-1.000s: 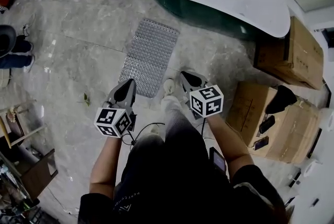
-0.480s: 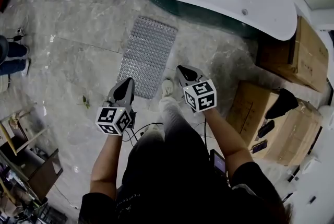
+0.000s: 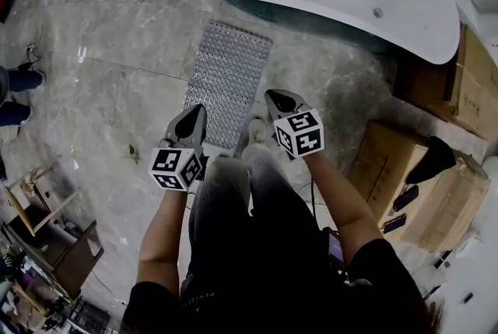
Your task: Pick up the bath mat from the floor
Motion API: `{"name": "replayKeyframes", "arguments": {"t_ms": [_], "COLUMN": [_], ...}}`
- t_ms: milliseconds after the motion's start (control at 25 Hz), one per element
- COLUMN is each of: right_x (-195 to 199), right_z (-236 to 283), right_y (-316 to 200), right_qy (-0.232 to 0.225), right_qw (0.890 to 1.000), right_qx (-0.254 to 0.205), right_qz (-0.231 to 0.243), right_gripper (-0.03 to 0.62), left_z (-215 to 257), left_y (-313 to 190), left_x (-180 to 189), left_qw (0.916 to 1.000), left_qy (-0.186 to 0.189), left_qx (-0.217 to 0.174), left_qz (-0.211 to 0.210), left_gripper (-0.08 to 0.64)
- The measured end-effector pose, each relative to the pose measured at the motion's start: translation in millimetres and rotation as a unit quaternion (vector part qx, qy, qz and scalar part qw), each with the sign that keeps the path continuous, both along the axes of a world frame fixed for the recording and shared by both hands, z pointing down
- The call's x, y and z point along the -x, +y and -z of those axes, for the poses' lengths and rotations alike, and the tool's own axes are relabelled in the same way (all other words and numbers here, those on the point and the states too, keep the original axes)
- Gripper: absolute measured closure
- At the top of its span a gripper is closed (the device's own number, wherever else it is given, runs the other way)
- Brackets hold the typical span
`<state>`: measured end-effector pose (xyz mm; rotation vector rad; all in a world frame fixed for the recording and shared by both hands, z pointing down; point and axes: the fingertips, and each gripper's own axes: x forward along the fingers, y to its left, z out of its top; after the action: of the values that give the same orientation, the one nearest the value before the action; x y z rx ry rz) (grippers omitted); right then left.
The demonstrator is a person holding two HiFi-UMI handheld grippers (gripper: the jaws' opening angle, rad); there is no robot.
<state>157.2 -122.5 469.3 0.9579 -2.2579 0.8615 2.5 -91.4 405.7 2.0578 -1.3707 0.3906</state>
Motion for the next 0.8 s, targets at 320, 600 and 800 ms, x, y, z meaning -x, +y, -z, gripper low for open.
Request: {"name": "replayKeyframes", "arguments": {"t_ms": [320, 600, 800], "right_x": [0, 8, 28], "right_z": [-23, -55, -85], "right_y": [-20, -43, -56], "right_qy": [-0.011, 0.001, 0.017], "right_qw": [0.999, 0.998, 0.995], "right_qx": [0.019, 0.001, -0.003], "right_qz": [-0.037, -0.067, -0.094], "right_gripper": [0.595, 0.594, 0.555], "left_z": [-31, -64, -104], "left_y": [-34, -64, -89], "left_x": [-17, -17, 6], "left_qw": [0.9986, 0.9911, 0.9852], "left_qy": [-0.020, -0.023, -0.030], "left_qx": [0.010, 0.010, 0.027], "left_qz": [-0.048, -0.130, -0.166], "left_gripper": [0.554, 0.554, 0.552]}}
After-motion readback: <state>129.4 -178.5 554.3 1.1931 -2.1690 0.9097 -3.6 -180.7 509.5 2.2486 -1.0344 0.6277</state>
